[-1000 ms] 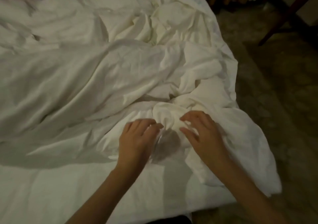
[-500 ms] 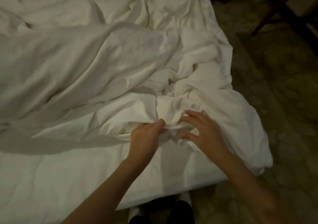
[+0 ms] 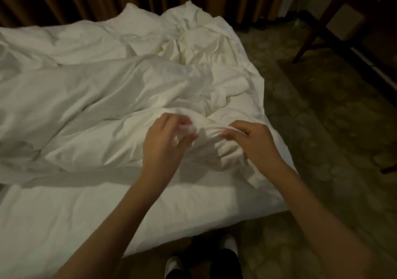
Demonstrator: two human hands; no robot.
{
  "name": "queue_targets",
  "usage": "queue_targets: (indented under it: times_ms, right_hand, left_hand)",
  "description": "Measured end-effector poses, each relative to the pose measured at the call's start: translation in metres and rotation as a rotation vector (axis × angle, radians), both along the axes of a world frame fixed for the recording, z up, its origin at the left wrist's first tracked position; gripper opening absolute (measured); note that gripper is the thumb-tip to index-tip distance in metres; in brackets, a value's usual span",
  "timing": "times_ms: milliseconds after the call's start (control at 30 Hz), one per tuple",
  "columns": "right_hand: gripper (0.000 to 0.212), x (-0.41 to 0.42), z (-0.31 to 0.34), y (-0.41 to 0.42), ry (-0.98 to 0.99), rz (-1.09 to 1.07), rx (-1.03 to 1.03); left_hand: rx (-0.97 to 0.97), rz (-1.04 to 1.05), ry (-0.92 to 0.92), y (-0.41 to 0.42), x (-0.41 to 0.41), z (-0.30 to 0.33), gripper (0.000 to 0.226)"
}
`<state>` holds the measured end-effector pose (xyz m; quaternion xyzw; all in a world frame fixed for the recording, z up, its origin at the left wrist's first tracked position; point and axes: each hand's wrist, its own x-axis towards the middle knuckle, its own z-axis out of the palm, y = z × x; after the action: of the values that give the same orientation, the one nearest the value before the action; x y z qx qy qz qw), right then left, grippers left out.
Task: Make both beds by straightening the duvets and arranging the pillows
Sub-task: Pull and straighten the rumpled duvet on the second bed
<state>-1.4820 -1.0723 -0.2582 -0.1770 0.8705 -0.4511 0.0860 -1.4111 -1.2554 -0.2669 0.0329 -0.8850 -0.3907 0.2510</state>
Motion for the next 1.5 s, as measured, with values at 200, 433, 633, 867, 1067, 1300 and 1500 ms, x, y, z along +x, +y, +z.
queue_targets:
  times_ms: [200,433,633,867,1067,1300,1500]
  right_hand:
    - [0.023,-0.002,-0.016,0.011,-0.008,0.047,-0.026]
    - [0.017,0.0,-0.03,0.023,-0.042,0.068,-0.03]
    - [0.019,0.02,-0.039,0.018,0.136,0.135,0.065]
    - [0.037,0.082,-0.018,0.0,0.414,0.298,-0.156]
    - [0.036,0.073,-0.093,-0.002,0.166,0.502,0.452]
    - [0.036,0.131,-0.124,-0.017,0.38,0.516,0.215]
    - [0.037,0.183,-0.116,-0.101,0.378,0.472,0.129]
  left_hand:
    - [-0.305,-0.059,-0.086,0.009,0.033,-0.09,0.046]
    - [-0.382,0.021,-0.21,0.019,0.006,-0.084,0.022]
    - [0.042,-0.058,-0.466,0.008,0.056,-0.024,0.015]
    - [0.235,-0.094,-0.492,0.012,0.094,0.042,0.034]
    - [0.125,0.044,-0.455,0.005,0.132,-0.045,0.02]
    - [-0.238,0.285,-0.316,-0.051,0.217,-0.093,0.02]
    - [-0.191,0.324,-0.293,-0.107,0.242,-0.102,0.021]
